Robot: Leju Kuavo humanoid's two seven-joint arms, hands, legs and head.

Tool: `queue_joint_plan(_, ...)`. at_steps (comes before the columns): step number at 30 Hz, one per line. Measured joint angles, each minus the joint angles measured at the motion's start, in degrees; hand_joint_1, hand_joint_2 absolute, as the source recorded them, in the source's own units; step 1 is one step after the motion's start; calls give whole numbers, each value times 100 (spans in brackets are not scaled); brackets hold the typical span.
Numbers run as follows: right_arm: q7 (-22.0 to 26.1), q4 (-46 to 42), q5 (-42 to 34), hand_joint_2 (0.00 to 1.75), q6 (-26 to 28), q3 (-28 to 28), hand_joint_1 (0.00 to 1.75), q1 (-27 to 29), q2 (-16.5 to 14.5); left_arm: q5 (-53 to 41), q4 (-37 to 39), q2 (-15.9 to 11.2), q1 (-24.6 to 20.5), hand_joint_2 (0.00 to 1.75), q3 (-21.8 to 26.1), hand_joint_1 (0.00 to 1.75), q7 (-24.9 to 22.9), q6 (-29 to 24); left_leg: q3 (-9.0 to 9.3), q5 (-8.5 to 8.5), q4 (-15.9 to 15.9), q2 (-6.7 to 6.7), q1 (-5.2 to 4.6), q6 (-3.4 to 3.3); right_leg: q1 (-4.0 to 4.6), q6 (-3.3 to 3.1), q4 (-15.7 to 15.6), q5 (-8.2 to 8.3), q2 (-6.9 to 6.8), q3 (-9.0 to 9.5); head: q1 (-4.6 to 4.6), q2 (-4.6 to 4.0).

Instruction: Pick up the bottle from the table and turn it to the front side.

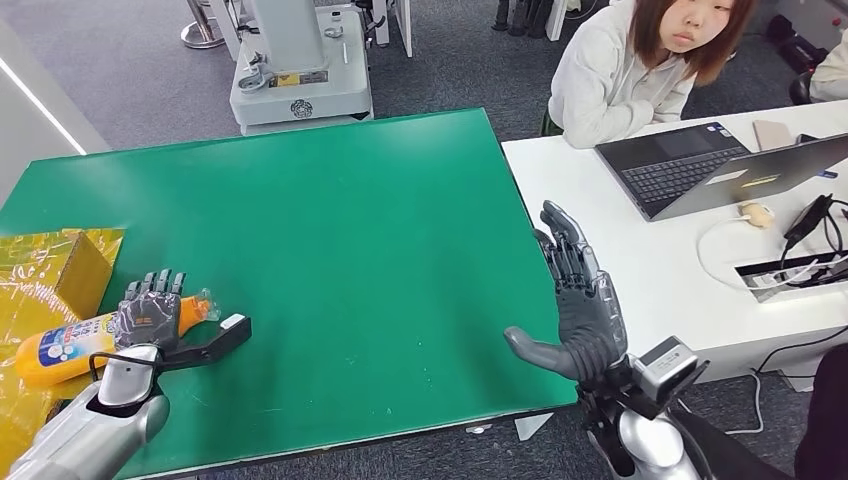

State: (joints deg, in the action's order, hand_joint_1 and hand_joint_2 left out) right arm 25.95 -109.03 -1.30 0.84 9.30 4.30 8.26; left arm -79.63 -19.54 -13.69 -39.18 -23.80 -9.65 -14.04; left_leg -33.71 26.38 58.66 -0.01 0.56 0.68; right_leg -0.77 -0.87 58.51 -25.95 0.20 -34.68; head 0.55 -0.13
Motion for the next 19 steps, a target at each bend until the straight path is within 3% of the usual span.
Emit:
queue_joint_plan(4, -26, 1, -3, 175, -84, -27, 0, -3, -45, 589, -17, 146, 103, 175, 359, 0, 691, -491, 0, 0, 1, 0, -1, 0, 0, 0, -2, 0, 1, -1, 0, 0)
queue_joint_plan(6, -54, 2, -18, 175, -124, -39, 0, 1, -79, 1633, -160, 327, 252, 175, 767, 0, 1794, -814, 0, 0, 3, -1, -2, 0, -2, 0, -5, 0, 0, -2, -1, 0)
queue_joint_plan(9, -113, 33, -142, 175, -120, -43, 0, -9, -126, 3833, -844, 803, 673, 175, 1626, 0, 3935, -886, -4, 2, 3, -10, -5, -3, -4, 2, -9, -1, -9, 1, 0, 0)
queue_joint_plan(10, -126, 57, -220, 175, -91, -39, 0, -19, -137, 4400, -1207, 985, 854, 175, 1817, 0, 4335, -873, -5, 4, 3, -11, -6, -5, -4, 3, -10, -1, -10, 3, 1, 0)
queue_joint_plan(14, -114, 215, -474, 175, 119, 14, 0, -45, -152, 5553, -2870, 1524, 1583, 175, 1896, 0, 4656, -1294, -4, 14, 5, 4, -10, -17, -7, 6, -17, 0, 4, 3, 1, 0)
queue_joint_plan(17, -41, 336, -432, 175, 336, 127, 0, 35, -202, 5705, -3997, 1739, 2002, 175, 1649, 0, 4927, -2057, -4, 20, 6, 0, -9, -22, -8, 16, -21, -7, -3, 5, 0, 0)
queue_joint_plan(19, -7, 382, -359, 175, 439, 198, 0, 86, -235, 5669, -4477, 1792, 2166, 175, 1467, 0, 4970, -2273, -4, 21, 6, -7, -8, -24, -8, 19, -20, -10, -10, 7, 0, 0)
